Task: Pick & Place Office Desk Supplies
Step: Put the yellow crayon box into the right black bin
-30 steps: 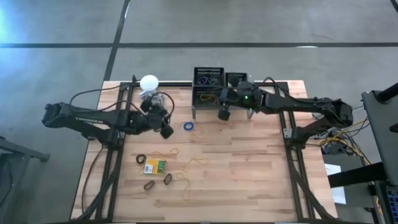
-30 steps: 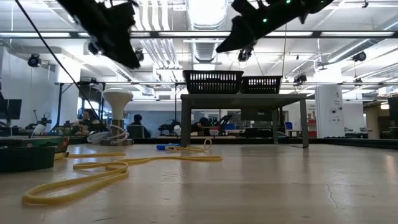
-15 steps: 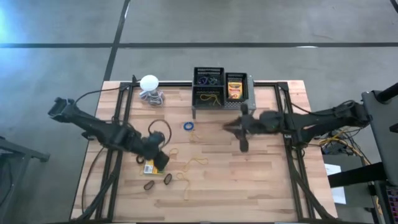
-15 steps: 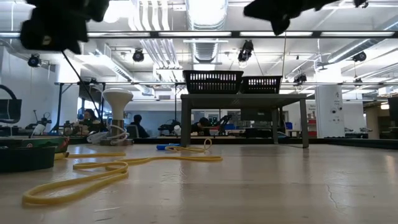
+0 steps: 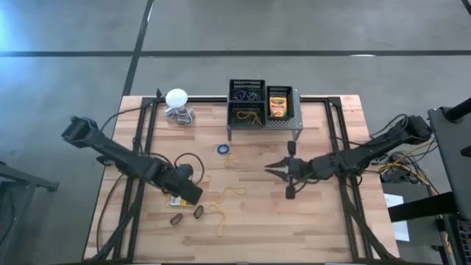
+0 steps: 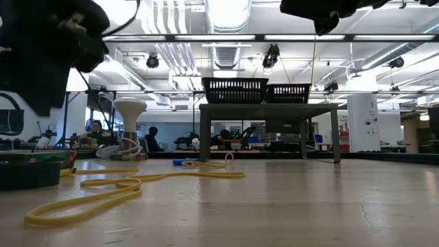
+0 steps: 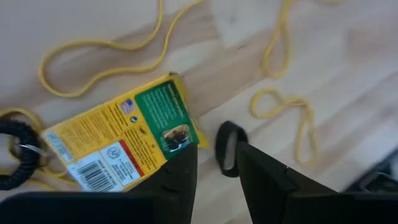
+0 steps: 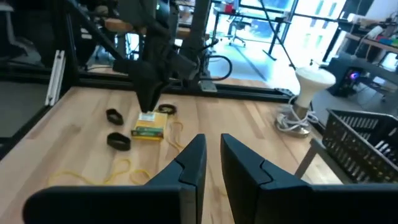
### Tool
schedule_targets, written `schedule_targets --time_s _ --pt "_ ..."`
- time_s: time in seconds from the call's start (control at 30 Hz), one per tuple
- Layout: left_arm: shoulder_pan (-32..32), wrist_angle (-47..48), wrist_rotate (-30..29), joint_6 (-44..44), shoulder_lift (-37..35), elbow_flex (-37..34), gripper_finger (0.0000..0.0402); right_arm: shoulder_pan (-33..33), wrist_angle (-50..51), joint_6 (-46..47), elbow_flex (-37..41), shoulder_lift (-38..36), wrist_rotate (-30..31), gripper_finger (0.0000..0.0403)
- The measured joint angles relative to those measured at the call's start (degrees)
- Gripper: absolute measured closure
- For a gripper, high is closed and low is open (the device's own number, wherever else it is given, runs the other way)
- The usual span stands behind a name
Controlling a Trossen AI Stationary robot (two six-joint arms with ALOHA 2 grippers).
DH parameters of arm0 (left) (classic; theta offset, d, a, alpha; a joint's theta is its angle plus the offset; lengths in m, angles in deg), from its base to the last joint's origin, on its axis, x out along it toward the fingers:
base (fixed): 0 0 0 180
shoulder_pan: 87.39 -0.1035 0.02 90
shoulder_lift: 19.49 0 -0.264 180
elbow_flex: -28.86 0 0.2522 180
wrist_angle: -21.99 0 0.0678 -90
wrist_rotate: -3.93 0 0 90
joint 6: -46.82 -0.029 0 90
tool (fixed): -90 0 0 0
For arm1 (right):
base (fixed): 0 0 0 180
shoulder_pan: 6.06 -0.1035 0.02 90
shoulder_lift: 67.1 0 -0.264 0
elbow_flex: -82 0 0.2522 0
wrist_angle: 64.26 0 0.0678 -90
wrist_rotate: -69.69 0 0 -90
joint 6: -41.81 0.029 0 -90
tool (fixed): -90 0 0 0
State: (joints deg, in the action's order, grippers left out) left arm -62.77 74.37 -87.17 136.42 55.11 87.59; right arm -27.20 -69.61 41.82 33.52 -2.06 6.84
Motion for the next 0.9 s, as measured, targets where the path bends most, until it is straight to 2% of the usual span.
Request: schedule_targets --time_s 0.2,0.4,0.57,0.77,0.9 --pt "-0.2 -2.6 2.7 0.8 6.8 0.0 0.0283 0.1 -1.8 -1.7 -0.4 2.6 0.0 0.0360" --pt "-0.5 -3.1 2.6 4.2 10.6 0.1 0.0283 0.1 -3.7 -3.5 -0.4 3.2 0.0 0.0360" --pt "-0.4 -8.6 1.9 4.9 13.8 0.1 0.0283 0.1 -3.8 -4.5 -0.4 3.2 0.0 0.0360" --pt "-0.5 -7.2 1.6 4.9 17.0 0.4 0.0284 0.1 -3.9 -4.5 -0.3 3.2 0.0 0.0360" --pt "-0.5 -6.7 1.4 4.8 16.9 0.3 0.0314 0.1 -3.9 -4.5 -0.3 3.2 0.0 0.0360"
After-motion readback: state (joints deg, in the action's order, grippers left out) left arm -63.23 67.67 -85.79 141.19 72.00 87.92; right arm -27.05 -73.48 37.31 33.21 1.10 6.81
